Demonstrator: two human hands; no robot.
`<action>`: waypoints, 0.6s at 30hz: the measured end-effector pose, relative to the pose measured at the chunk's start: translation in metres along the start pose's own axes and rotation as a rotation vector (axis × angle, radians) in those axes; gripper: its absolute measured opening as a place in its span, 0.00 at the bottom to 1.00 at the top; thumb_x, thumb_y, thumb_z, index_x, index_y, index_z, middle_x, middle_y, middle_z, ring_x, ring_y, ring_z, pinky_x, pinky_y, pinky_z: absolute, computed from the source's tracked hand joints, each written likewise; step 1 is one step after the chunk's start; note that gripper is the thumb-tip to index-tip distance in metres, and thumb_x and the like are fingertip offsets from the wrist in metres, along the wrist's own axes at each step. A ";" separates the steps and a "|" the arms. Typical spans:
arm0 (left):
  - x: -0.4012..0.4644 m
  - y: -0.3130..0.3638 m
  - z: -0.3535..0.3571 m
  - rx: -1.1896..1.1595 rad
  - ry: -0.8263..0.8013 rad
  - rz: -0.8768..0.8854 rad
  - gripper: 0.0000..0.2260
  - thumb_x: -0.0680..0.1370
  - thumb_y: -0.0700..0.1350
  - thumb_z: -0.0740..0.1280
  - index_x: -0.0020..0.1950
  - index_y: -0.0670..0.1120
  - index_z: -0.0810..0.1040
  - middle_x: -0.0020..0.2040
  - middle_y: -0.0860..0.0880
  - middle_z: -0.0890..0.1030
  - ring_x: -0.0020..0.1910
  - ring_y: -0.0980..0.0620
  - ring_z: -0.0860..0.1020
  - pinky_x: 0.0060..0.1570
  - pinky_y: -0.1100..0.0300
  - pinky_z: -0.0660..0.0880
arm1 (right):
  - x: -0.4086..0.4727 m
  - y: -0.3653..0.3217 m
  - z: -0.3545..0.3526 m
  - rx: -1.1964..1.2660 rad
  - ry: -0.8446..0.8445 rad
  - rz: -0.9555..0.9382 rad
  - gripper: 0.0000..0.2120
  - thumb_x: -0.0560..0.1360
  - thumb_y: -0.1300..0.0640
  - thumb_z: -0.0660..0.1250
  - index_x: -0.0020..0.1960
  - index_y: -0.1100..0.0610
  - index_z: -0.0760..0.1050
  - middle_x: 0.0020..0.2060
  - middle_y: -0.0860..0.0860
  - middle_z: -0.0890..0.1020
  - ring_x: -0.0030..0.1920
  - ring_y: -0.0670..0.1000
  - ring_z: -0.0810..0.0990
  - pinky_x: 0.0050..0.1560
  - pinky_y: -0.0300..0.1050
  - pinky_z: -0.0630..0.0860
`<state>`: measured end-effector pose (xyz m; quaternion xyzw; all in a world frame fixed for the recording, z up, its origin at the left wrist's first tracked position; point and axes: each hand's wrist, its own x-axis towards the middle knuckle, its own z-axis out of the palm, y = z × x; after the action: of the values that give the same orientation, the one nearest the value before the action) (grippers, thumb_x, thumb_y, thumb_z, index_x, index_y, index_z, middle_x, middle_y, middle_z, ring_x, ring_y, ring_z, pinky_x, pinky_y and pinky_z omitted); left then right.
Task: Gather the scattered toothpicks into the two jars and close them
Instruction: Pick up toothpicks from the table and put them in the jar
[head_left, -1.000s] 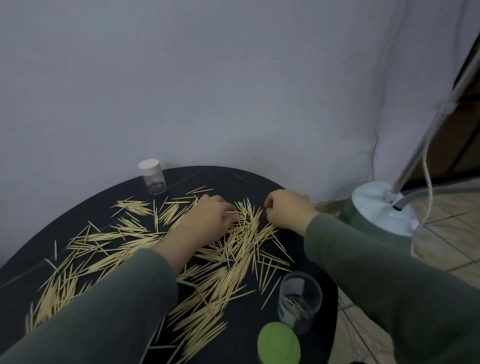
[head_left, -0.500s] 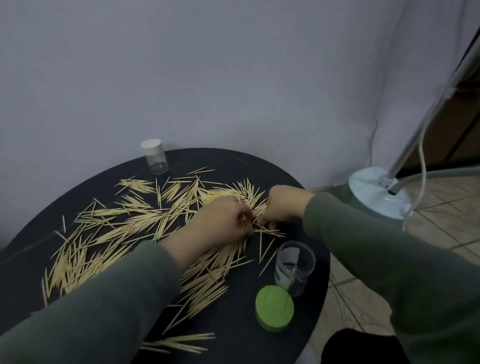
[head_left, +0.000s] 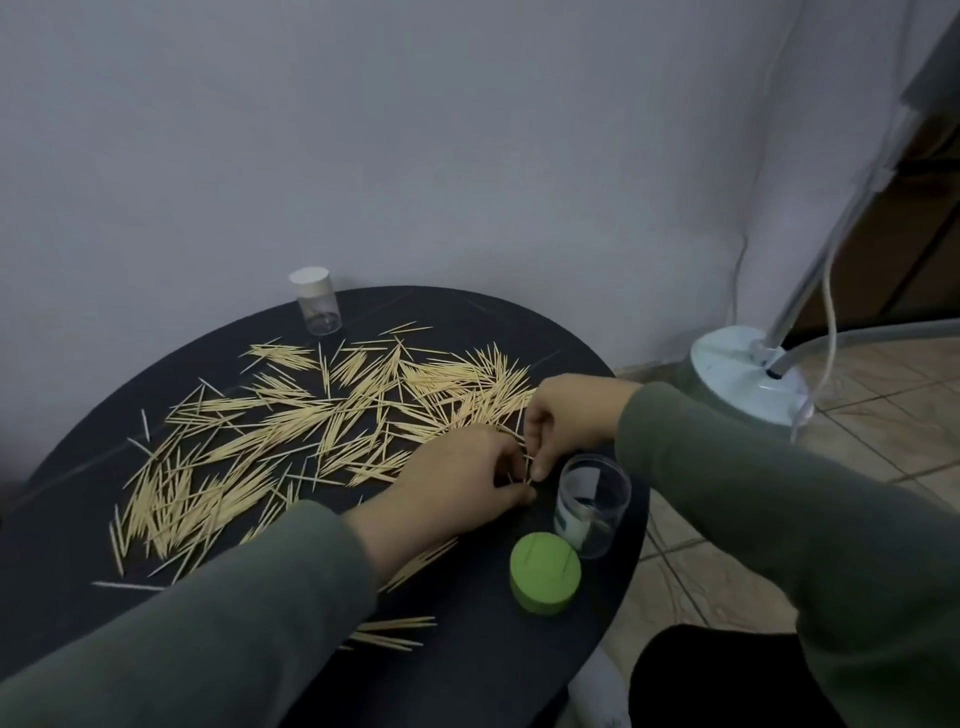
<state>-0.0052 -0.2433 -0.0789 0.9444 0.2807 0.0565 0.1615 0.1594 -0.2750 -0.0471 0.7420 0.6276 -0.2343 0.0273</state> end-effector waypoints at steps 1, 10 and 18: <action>0.000 -0.003 -0.001 0.018 0.023 -0.017 0.09 0.75 0.57 0.69 0.50 0.54 0.78 0.47 0.56 0.76 0.48 0.55 0.75 0.47 0.59 0.74 | 0.002 -0.001 0.001 0.018 0.022 -0.033 0.08 0.65 0.51 0.79 0.39 0.49 0.80 0.34 0.44 0.81 0.39 0.45 0.79 0.46 0.43 0.78; -0.007 -0.006 -0.017 -0.074 0.036 -0.015 0.08 0.76 0.50 0.68 0.54 0.55 0.77 0.53 0.56 0.75 0.53 0.57 0.75 0.55 0.59 0.73 | 0.002 0.011 -0.004 0.022 0.120 -0.121 0.09 0.66 0.50 0.78 0.41 0.47 0.78 0.36 0.43 0.78 0.39 0.43 0.77 0.42 0.39 0.73; -0.027 0.018 -0.012 -0.593 -0.224 0.154 0.38 0.64 0.55 0.79 0.71 0.60 0.66 0.64 0.62 0.72 0.61 0.64 0.72 0.63 0.62 0.70 | -0.002 0.036 0.013 0.070 0.259 -0.199 0.12 0.73 0.49 0.70 0.56 0.44 0.77 0.41 0.41 0.79 0.36 0.37 0.72 0.38 0.33 0.65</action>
<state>-0.0208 -0.2693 -0.0622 0.8749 0.1603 0.0437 0.4548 0.1891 -0.2886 -0.0668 0.7008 0.6876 -0.1599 -0.1028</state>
